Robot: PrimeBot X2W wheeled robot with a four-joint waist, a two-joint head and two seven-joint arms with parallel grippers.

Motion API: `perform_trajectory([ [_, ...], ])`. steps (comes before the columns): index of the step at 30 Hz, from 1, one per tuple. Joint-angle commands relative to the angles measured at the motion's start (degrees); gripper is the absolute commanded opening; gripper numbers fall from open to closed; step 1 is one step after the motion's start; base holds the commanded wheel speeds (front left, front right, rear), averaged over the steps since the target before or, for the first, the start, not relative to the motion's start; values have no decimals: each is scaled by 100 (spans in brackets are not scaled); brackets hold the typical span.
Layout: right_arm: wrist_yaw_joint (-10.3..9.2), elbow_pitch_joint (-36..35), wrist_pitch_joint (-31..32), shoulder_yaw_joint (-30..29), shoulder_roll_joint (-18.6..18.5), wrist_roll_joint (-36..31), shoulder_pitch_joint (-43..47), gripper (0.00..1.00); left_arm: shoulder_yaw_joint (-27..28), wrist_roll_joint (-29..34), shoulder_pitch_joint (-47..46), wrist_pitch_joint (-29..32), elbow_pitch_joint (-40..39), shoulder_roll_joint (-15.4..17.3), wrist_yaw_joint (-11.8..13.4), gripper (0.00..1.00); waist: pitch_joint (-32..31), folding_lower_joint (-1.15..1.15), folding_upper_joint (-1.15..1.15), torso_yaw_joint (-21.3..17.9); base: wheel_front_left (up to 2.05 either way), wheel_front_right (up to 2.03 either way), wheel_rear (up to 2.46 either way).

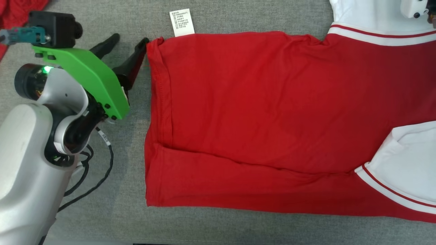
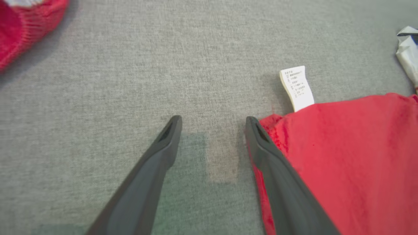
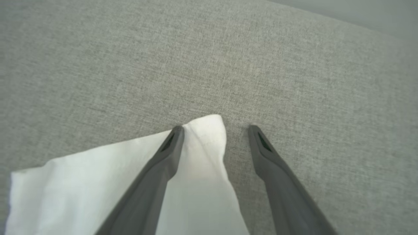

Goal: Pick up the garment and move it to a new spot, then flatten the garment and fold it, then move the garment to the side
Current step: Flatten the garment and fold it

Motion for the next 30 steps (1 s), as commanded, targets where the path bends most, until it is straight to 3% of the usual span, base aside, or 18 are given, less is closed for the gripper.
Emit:
perform_trajectory([
  [1,3,219,78,166,43,69,301,100,104,19,34,-74,-58,21,107,100,-101,-1,0,-50,0,0,0],
  [5,3,257,7,249,12,183,295,100,226,-48,110,-65,-248,107,203,100,-187,-1,0,-77,0,0,0],
  [12,2,293,98,347,-31,304,182,100,73,-230,293,222,-712,132,133,100,-124,-1,0,-113,0,0,0],
  [19,3,303,244,510,80,353,168,100,-154,-224,238,339,-568,52,53,100,23,-1,0,-151,0,0,0],
  [20,3,297,192,523,77,373,178,45,-146,-188,193,279,-511,26,53,84,20,-1,0,-150,0,0,0],
  [21,3,296,162,558,88,418,211,0,-158,-152,160,250,-420,-2,50,0,2,-1,0,-150,0,0,0],
  [30,1,-56,-1140,377,-61,847,-180,0,96,-181,-18,-132,-86,-47,48,0,-118,-1,0,-319,0,0,0],
])
